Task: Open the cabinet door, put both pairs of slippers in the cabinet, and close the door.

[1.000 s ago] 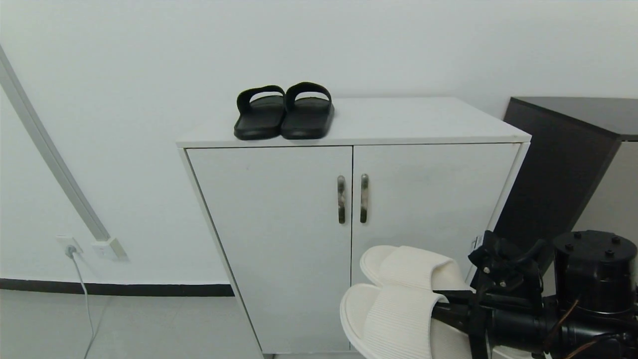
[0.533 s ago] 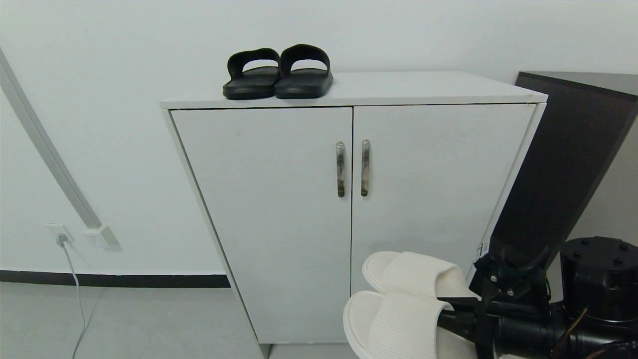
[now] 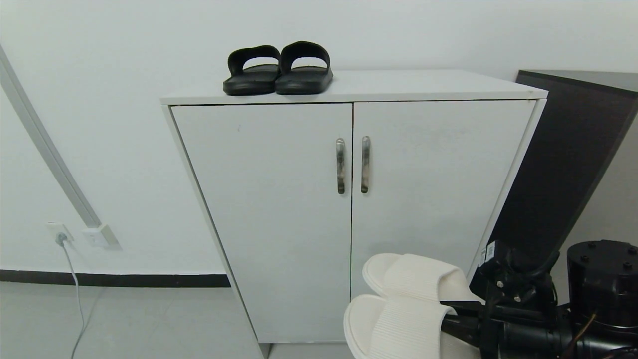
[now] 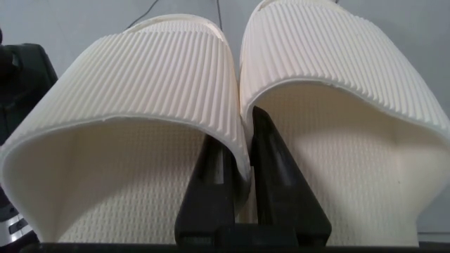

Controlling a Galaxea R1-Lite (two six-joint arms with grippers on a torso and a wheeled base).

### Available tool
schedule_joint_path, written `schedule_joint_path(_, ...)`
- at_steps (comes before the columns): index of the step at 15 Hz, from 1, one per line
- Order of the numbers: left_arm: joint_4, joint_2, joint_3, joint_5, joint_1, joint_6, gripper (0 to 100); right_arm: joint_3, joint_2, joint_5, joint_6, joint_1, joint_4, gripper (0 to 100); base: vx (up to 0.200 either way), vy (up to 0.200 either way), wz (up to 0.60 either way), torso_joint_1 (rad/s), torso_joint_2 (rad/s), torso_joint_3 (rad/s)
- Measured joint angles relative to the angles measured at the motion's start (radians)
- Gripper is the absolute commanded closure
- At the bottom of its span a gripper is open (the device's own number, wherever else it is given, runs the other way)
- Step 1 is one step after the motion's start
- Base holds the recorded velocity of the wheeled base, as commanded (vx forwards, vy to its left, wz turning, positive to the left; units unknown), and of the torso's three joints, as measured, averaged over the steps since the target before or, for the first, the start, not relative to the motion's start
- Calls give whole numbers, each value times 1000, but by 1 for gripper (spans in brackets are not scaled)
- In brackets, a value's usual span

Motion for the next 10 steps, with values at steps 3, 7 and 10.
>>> schedule_joint_path(3,-27,279,-197,-186,-84,-30,0,12,-14,1,3,11,-1,100,0,0,0,0,0,0)
schedule_joint_path(7,-247,758,-463,-310,-255,-52,0,9,-13,1,11,11,-1,100,0,0,0,0,0,0)
schedule_joint_path(10,-427,1068,-709,-350,-425,-132,0,7,-10,3,14,7,-1,100,0,0,0,0,0,0)
